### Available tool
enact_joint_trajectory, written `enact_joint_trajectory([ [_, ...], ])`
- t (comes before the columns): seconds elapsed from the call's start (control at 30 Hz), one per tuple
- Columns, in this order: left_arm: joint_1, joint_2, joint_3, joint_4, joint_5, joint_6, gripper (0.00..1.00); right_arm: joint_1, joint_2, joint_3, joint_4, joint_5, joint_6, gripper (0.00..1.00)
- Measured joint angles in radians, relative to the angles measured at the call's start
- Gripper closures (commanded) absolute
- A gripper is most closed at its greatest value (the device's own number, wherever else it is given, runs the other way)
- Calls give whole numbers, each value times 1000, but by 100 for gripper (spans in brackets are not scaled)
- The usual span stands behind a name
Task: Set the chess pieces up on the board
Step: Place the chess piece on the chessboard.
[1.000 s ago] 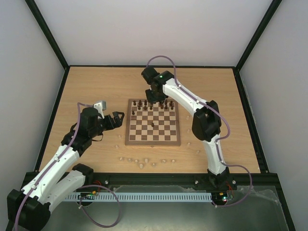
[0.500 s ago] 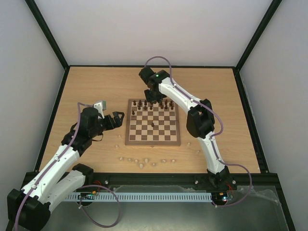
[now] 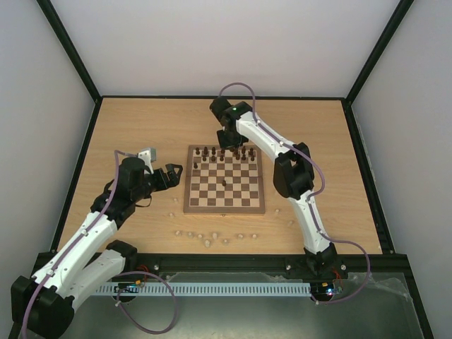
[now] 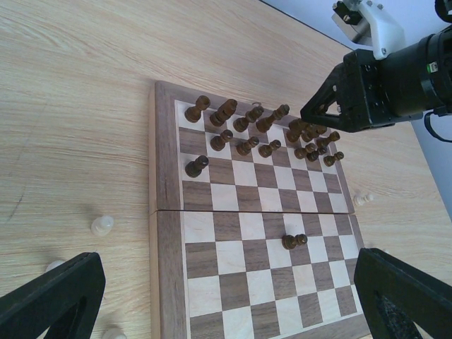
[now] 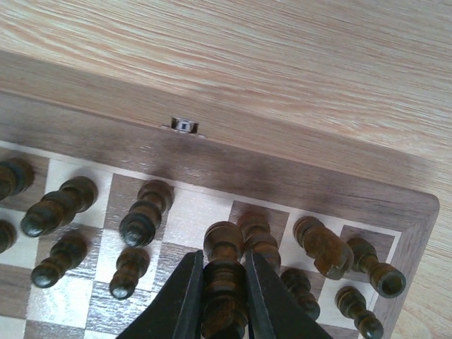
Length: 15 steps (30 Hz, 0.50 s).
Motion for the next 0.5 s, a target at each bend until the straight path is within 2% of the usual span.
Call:
enact_joint_trajectory([
  [0.5, 0, 7, 0, 0, -4, 0, 1, -14, 48, 61, 4, -39, -16, 91],
])
